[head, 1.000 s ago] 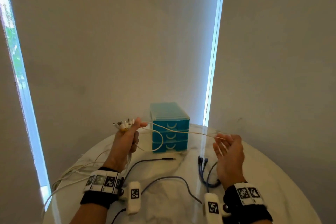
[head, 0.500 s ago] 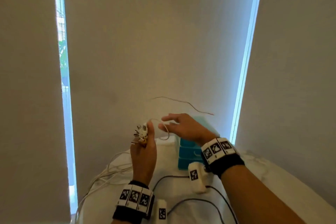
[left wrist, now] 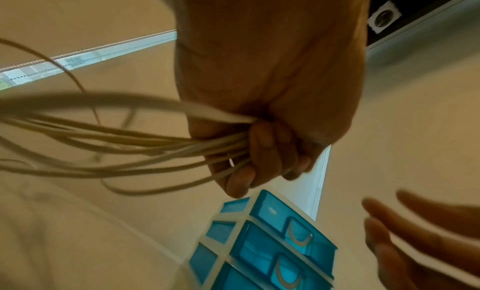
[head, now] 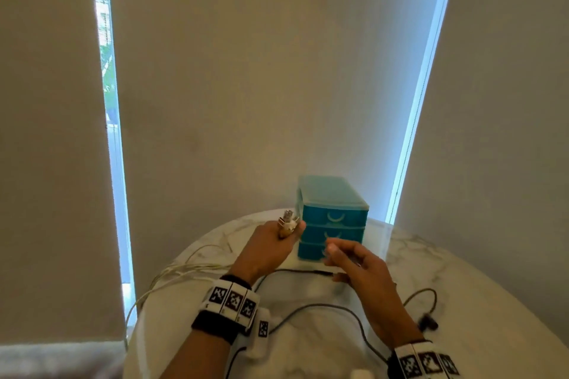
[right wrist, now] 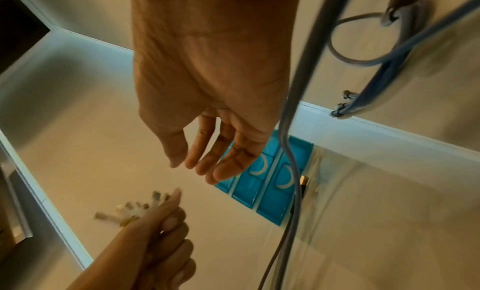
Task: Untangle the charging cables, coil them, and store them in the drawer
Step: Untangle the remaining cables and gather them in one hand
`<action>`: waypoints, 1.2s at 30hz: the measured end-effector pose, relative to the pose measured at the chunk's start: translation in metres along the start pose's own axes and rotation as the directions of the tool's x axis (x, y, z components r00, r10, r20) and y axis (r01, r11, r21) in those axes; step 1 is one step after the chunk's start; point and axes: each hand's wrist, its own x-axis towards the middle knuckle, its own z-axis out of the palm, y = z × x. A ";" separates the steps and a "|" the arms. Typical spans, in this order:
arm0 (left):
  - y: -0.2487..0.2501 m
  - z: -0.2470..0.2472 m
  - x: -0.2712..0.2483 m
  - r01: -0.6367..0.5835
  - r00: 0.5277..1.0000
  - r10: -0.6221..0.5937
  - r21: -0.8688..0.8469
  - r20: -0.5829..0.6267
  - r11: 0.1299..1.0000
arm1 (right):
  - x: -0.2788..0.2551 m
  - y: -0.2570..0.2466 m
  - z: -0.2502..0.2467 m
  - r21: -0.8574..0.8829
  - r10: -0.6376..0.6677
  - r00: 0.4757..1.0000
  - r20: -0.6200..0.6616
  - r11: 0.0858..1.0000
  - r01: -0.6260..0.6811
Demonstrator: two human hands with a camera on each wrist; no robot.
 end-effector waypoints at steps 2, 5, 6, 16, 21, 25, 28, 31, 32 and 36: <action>0.001 0.004 -0.002 -0.024 0.992 0.018 0.048 0.123 0.999 | -0.003 -0.002 0.006 0.042 -0.096 0.995 0.033 0.995 0.094; 0.004 0.010 -0.004 -0.096 0.956 0.034 0.198 0.292 0.976 | -0.004 0.000 0.021 -0.024 -0.180 0.981 0.070 0.983 0.182; 0.005 0.014 -0.003 -0.116 0.945 0.029 0.249 0.326 0.962 | -0.004 0.001 0.027 -0.033 -0.195 0.980 0.046 0.980 0.197; 0.020 0.021 -0.008 -0.047 0.943 -0.054 0.291 0.329 0.955 | -0.006 0.014 0.025 -0.172 -0.188 0.977 0.096 0.964 0.203; 0.021 0.010 -0.005 0.034 0.996 -0.042 0.105 0.082 0.994 | -0.004 0.009 0.007 0.046 -0.058 0.998 -0.028 0.997 0.059; 0.005 -0.006 0.003 0.134 0.979 -0.158 -0.184 -0.125 0.974 | -0.002 0.014 -0.020 -0.396 0.162 0.967 0.195 0.915 -0.073; 0.000 -0.005 0.003 0.163 0.976 -0.196 -0.281 -0.095 0.946 | -0.005 0.019 -0.023 -0.690 0.396 0.854 0.339 0.721 -0.061; -0.001 -0.002 0.001 0.195 0.978 -0.205 -0.203 -0.027 0.960 | -0.008 0.017 -0.027 -0.705 0.399 0.871 0.287 0.703 -0.090; -0.002 -0.001 0.000 0.208 0.978 -0.210 -0.162 0.002 0.965 | -0.008 0.017 -0.032 -0.653 0.376 0.893 0.248 0.746 -0.133; -0.006 -0.001 -0.006 0.297 0.939 -0.288 -0.022 0.189 0.954 | -0.001 0.018 -0.055 -0.055 0.255 0.966 -0.039 0.965 -0.256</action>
